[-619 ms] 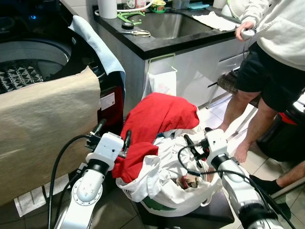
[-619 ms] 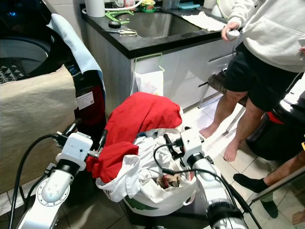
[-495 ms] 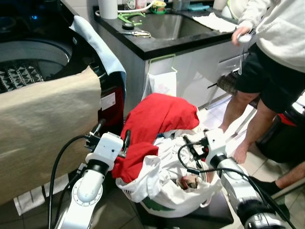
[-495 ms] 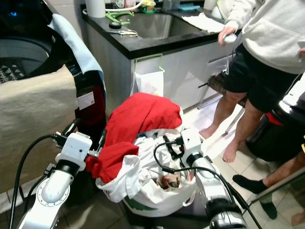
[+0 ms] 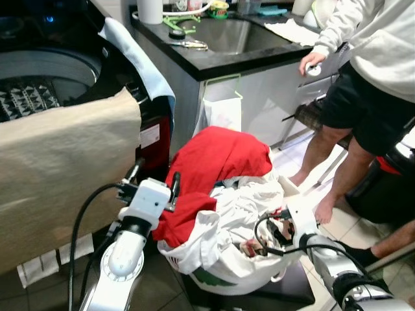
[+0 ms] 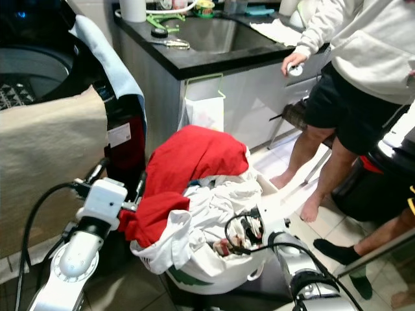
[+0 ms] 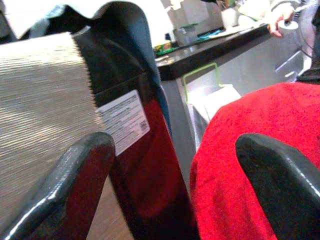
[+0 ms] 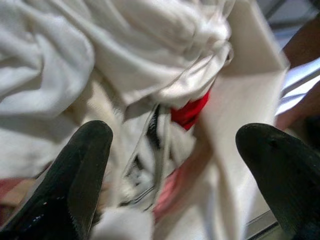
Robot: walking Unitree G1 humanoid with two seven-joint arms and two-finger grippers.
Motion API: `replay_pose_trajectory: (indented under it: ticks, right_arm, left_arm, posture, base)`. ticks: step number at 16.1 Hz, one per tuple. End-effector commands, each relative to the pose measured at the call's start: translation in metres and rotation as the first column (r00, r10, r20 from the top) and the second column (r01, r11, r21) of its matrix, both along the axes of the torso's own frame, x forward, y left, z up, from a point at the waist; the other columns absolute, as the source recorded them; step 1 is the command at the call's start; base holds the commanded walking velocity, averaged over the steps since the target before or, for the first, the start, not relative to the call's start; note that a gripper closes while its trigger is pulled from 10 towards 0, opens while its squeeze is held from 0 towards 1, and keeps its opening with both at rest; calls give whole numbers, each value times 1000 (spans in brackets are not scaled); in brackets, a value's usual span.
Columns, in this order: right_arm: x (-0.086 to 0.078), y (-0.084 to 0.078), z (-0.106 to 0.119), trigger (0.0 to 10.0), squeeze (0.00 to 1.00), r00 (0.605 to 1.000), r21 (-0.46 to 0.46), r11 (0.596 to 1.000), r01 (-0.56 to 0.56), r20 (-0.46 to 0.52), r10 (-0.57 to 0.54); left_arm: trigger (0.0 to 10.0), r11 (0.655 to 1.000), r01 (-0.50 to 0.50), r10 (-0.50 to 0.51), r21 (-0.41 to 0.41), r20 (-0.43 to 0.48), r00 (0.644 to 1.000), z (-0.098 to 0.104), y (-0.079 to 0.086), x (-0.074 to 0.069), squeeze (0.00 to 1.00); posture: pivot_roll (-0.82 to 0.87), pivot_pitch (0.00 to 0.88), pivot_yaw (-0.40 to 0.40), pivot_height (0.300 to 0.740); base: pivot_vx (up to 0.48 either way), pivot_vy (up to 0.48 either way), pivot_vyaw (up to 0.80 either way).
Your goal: Clothes washing
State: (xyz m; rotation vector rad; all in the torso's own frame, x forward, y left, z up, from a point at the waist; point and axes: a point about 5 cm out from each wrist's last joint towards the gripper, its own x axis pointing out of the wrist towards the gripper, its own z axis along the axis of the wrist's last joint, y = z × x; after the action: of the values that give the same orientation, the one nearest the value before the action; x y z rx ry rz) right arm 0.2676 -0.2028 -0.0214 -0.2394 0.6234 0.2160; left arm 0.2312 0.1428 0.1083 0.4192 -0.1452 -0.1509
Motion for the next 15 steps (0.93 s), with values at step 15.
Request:
replay_pose_trajectory:
  ticks: [15]
  right_arm:
    - [31,13,74,10000,0,923,305,937,-171,381,44]
  left_arm:
    - [10000,997,-56,54,-59,-22,998,-3,4,11,0]
  posture:
    - [84,0,-130,740]
  base:
    - [0,0,0]
